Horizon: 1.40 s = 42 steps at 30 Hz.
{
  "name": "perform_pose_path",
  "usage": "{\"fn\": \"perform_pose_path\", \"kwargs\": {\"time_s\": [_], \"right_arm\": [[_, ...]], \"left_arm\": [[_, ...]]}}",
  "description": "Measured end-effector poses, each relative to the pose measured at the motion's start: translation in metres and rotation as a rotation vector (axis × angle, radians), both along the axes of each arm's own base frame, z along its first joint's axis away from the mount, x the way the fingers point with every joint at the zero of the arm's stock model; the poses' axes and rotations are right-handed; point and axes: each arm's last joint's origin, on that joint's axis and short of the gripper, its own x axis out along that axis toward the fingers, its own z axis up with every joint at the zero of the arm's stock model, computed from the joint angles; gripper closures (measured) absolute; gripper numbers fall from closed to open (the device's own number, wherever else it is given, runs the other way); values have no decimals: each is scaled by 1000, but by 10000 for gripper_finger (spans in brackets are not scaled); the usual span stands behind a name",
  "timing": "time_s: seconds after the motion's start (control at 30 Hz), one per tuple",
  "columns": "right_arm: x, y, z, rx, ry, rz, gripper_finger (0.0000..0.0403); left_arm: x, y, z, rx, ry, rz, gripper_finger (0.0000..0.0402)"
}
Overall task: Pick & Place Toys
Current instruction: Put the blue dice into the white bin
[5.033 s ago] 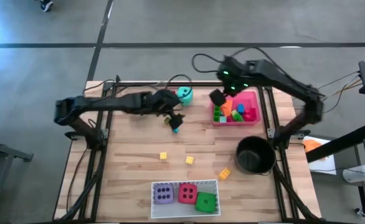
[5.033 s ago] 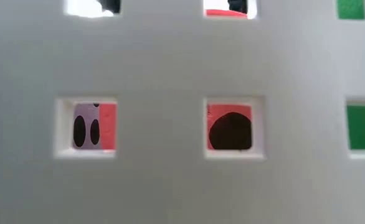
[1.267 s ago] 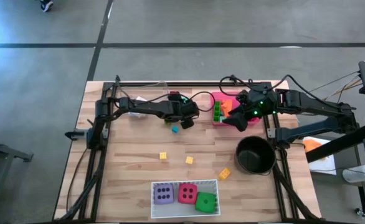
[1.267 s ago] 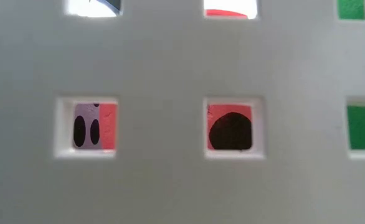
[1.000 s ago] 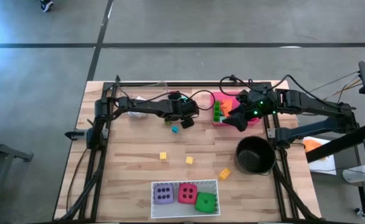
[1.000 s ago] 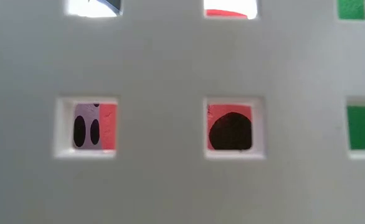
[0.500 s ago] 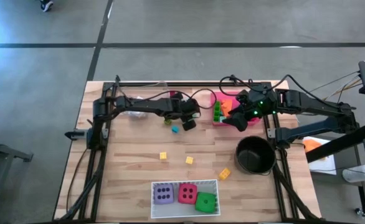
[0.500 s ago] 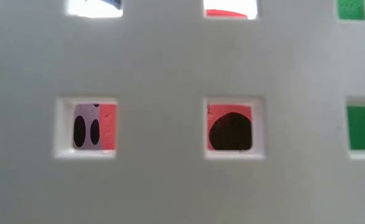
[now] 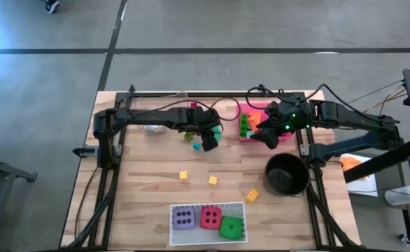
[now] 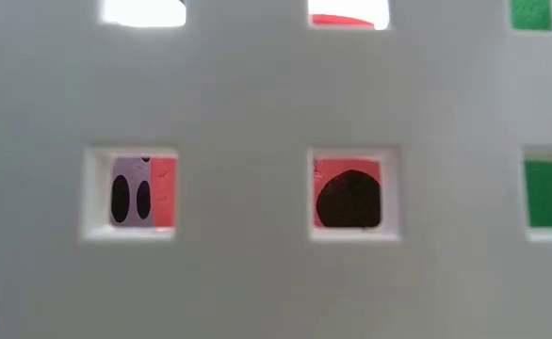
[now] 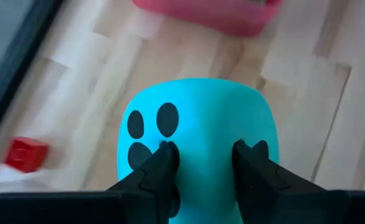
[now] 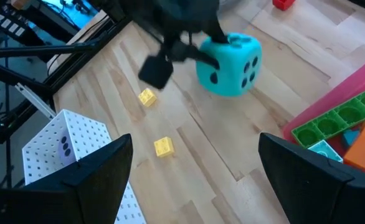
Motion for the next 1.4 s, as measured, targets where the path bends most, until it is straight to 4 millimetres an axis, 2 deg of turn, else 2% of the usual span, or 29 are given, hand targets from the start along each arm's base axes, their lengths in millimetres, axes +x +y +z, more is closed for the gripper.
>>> {"fn": "perform_pose_path", "kwargs": {"time_s": [0.3, 0.5, 0.63, 0.83, 1.13, 1.27, 1.4], "right_arm": [[0, 0, 0, -45, 3, 35, 62], [0, -1, 0, -63, 6, 12, 62], [0, -1, 0, -46, 5, -5, 62], [0, -1, 0, 34, -2, -72, 62], [0, -1, 0, 26, 0, -65, 62], [1, -1, -1, 25, 2, -64, 62], [3, -1, -2, 26, 9, -64, 62]], "left_arm": [[-31, -15, 56, -63, -104, 41, 276], [-56, -42, 94, -64, -176, -22, 276], [-71, -65, 111, -65, -199, -89, 280], [-86, -117, 123, -81, -217, -255, 280], [-109, -201, 125, -36, -243, -473, 280], [-116, -223, 129, -60, -293, -535, 281], [-121, -237, 130, -112, -332, -517, 281]]}}
